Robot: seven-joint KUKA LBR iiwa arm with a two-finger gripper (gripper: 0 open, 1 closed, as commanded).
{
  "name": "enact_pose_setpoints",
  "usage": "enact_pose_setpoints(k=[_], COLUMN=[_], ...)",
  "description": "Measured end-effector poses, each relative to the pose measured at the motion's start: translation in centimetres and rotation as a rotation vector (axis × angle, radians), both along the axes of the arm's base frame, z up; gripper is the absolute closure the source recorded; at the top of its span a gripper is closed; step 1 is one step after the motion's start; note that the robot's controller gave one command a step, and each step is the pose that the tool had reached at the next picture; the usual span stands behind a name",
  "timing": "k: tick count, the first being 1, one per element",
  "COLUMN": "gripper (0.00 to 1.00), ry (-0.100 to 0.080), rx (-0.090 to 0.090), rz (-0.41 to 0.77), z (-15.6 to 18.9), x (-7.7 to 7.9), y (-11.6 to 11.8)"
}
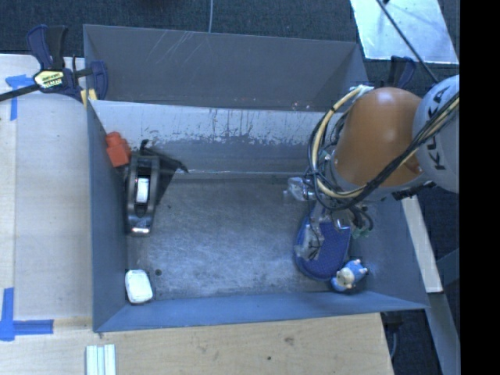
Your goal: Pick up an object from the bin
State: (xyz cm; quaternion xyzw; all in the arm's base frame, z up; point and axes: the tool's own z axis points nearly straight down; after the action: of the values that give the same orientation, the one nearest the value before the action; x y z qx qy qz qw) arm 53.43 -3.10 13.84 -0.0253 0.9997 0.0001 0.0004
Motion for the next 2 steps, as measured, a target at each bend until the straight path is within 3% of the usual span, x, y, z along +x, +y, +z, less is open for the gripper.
enact_pose_setpoints(k=[1, 2], gripper=[0.00, 0.00], ry=[-0.003, 0.005], rx=[-0.004, 0.001], rz=[0.141, 0.344], z=[-3.3, -6.8], x=[1.4, 1.7], y=[-7.4, -7.4])
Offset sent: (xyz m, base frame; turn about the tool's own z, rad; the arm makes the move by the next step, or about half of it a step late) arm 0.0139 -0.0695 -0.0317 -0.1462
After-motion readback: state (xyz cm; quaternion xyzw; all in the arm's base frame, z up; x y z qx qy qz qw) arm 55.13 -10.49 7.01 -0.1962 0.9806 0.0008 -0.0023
